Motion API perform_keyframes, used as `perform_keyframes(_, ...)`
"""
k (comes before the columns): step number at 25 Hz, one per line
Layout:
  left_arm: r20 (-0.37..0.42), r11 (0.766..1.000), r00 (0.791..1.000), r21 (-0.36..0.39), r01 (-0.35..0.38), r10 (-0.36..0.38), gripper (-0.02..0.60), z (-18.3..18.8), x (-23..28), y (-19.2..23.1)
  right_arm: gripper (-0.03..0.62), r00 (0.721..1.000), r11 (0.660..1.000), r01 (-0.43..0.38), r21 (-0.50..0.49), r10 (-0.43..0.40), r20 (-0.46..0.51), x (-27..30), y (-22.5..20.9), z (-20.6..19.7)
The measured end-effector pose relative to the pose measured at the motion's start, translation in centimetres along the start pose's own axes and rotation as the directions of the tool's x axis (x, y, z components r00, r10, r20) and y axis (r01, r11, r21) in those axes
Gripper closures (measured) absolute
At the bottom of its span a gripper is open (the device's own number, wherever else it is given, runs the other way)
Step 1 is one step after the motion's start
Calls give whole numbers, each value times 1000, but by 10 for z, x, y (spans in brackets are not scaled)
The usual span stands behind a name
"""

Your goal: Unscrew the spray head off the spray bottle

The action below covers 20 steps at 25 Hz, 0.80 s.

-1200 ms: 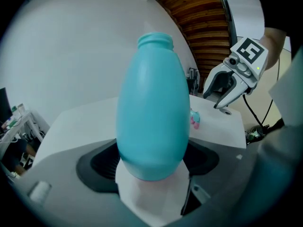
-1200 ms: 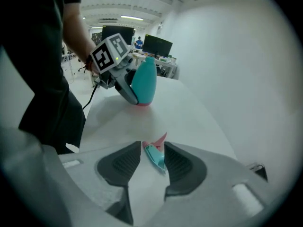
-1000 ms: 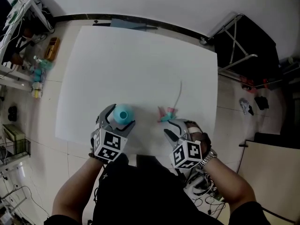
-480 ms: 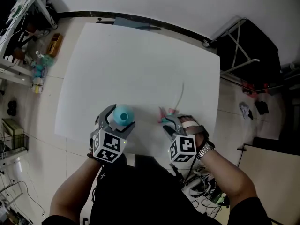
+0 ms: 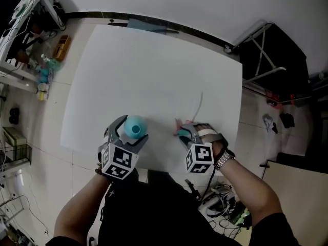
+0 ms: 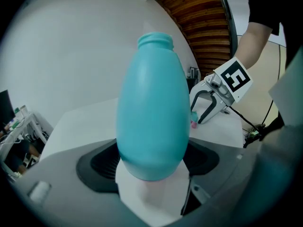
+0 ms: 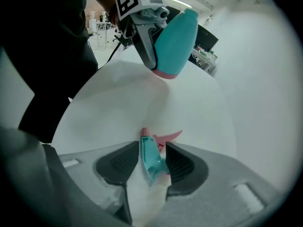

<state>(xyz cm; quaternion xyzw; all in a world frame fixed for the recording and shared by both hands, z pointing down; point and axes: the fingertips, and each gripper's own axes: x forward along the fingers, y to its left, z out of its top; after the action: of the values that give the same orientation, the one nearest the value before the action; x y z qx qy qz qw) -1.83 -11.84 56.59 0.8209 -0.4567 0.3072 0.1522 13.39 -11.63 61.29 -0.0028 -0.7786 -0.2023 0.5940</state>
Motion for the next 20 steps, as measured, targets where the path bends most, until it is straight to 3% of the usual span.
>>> perform_keyframes(20,-7,1000,1000,-1,1,-1,146,1,0,-4,457,998,998,-59,38,58,24,4,-4,-3)
